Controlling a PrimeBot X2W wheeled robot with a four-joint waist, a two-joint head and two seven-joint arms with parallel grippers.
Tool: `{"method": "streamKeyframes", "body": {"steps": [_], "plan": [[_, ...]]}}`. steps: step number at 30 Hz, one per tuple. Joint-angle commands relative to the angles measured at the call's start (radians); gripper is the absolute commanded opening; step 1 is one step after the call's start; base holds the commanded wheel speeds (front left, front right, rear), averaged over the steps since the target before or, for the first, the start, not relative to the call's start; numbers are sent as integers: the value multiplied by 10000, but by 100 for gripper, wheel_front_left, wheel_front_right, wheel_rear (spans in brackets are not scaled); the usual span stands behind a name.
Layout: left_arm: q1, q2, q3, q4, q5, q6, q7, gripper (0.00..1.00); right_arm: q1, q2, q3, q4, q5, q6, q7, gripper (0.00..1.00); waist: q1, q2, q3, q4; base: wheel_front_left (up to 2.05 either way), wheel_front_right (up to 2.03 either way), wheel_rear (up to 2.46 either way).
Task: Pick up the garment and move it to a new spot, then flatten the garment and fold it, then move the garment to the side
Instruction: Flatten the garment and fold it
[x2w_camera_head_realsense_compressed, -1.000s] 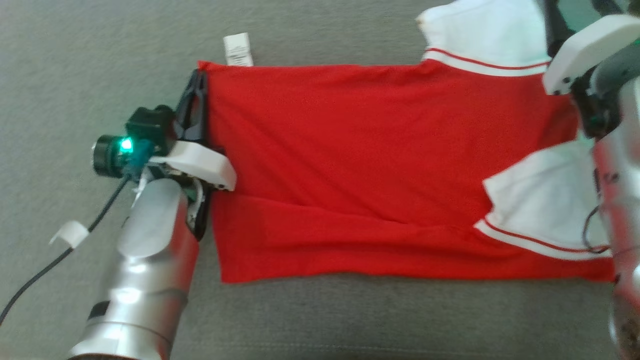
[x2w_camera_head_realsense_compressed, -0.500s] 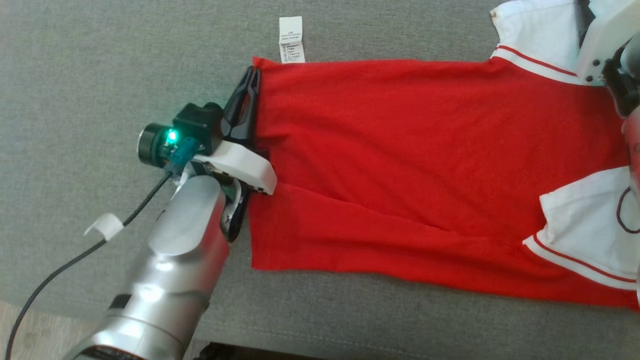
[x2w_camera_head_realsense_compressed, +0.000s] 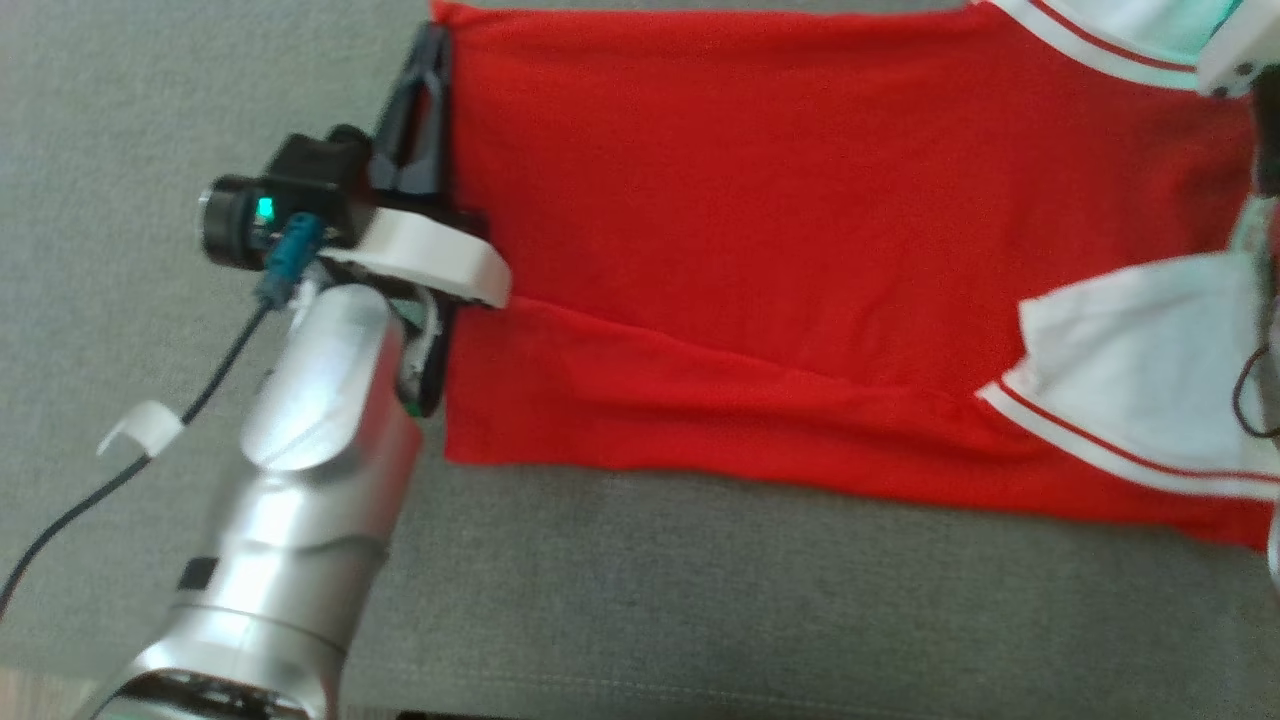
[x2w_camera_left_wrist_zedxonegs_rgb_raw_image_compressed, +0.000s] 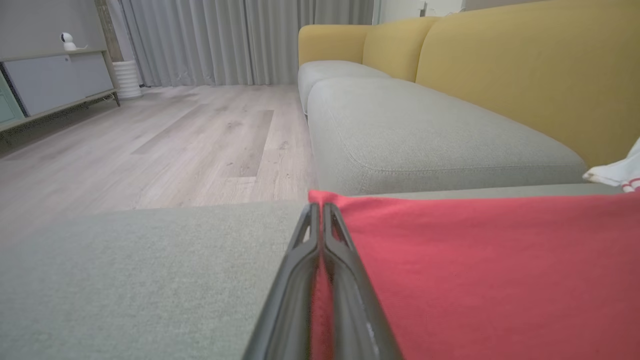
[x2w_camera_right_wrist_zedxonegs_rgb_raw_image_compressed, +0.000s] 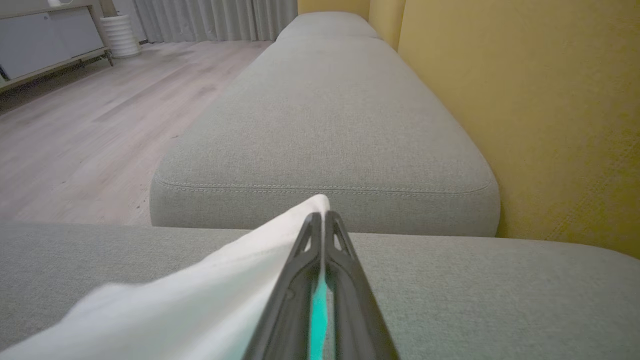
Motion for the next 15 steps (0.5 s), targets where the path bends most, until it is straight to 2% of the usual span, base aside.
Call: {"method": "streamKeyframes", "body": {"steps": [1, 5, 9, 15], "plan": [[-230, 470, 451, -306, 120, 31, -51, 0, -215, 191, 39, -166, 56, -7, -238, 0, 0, 0, -189, -202, 0, 0, 0], [221, 664, 841, -412, 478, -100, -51, 0, 95, 555, 68, 57, 560, -7, -839, 0, 0, 0, -606, -552, 0, 0, 0], [1102, 769, 1237, -605, 722, -159, -51, 0, 934, 935, 625, -71, 1365, -7, -1128, 0, 0, 0, -1067, -949, 0, 0, 0], [2594, 714, 1787, -1094, 1052, -192, -51, 0, 3038, 1022, 1605, -1459, 3250, -7, -1224, 0, 0, 0, -1683, -1358, 0, 0, 0]]}}
